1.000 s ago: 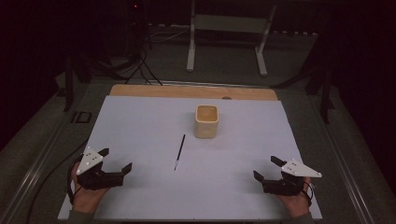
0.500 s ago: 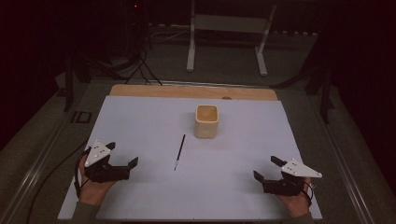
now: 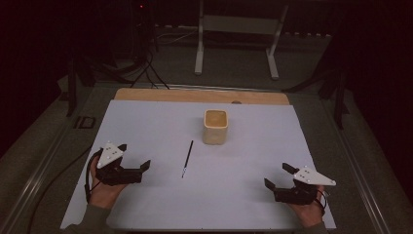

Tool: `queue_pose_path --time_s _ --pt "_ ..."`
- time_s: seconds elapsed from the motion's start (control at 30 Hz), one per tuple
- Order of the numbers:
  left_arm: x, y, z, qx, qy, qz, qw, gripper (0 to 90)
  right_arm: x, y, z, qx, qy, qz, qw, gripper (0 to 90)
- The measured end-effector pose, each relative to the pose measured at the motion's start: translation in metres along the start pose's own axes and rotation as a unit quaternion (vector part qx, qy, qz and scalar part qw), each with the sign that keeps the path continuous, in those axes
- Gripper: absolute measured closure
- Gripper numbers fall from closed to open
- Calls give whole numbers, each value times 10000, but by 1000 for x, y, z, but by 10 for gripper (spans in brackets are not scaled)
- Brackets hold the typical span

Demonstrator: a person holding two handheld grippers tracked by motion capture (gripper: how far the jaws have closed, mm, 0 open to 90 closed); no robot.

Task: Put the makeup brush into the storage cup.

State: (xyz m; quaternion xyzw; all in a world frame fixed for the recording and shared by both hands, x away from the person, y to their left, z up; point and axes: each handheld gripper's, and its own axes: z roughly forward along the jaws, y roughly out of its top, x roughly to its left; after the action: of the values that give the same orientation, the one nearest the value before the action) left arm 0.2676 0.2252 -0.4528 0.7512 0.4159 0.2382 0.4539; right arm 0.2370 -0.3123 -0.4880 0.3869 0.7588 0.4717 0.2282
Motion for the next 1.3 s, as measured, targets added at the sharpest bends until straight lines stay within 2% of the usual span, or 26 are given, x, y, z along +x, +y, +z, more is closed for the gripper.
queue_pose_path --time_s 1.3 --pt "-14 30 36 59 -137 166 9998 16 0 0 -1 -24 9 -14 10000 99"
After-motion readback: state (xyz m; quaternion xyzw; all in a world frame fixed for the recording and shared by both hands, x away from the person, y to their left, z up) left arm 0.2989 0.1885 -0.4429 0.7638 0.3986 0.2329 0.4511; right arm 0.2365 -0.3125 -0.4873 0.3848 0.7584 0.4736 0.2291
